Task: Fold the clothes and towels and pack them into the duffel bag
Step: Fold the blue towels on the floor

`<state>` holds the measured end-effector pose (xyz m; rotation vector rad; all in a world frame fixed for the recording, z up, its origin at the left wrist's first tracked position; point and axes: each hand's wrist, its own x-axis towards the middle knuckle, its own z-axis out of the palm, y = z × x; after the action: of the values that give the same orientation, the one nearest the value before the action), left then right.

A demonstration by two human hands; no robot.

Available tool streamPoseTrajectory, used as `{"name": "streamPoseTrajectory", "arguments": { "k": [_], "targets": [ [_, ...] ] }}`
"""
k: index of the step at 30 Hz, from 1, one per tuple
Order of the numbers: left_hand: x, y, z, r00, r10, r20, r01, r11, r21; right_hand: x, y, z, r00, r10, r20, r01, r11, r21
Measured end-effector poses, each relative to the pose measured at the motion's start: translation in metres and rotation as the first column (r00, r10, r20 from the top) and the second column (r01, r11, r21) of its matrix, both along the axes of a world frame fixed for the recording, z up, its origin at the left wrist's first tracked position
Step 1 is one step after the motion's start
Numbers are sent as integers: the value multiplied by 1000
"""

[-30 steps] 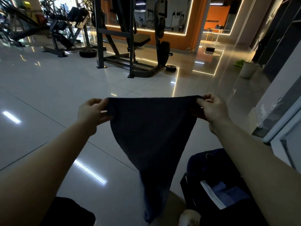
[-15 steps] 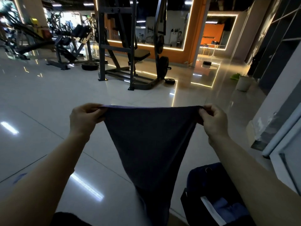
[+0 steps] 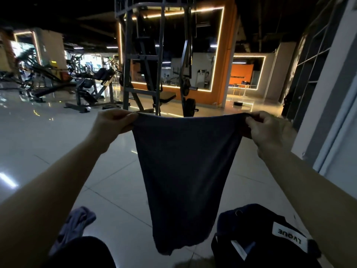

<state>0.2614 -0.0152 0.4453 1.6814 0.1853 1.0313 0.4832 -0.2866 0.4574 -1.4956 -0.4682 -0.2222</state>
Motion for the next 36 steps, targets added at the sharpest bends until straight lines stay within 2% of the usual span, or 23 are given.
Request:
{"name": "streamPoseTrajectory", "arguments": {
  "k": [8, 9, 11, 12, 15, 21, 26, 30, 36],
  "targets": [
    [-4, -5, 11, 965, 252, 78, -253, 967, 6, -26, -12, 14, 999, 23, -44, -25, 998, -58],
    [-2, -3, 8, 962, 271, 43, -272, 961, 43, -27, -9, 13, 996, 44, -71, -49, 997, -67],
    [4, 1, -7, 932, 351, -88, -321, 914, 248, -25, -1, 6, 980, 125, -158, -140, 986, -90],
    [7, 3, -16, 911, 396, -118, -347, 888, 303, -21, 2, -1, 967, 161, -198, -184, 978, -102],
    [13, 14, -37, 914, 404, -37, -392, 903, 177, -7, 13, -23, 962, 170, -216, -194, 976, -98],
    [38, 33, -58, 898, 439, -30, -428, 886, 180, 18, 32, -49, 960, 193, -205, -212, 975, -73],
    [44, 37, -66, 876, 483, -13, -479, 871, 111, 24, 39, -45, 966, 190, -175, -209, 974, -92],
    [38, 28, -64, 858, 513, 17, -510, 849, 139, 18, 35, -36, 969, 187, -160, -207, 971, -118],
    [14, 1, -65, 845, 534, 17, -525, 824, 212, -5, 12, -28, 954, 201, -221, -234, 964, -130]
  ]
}}
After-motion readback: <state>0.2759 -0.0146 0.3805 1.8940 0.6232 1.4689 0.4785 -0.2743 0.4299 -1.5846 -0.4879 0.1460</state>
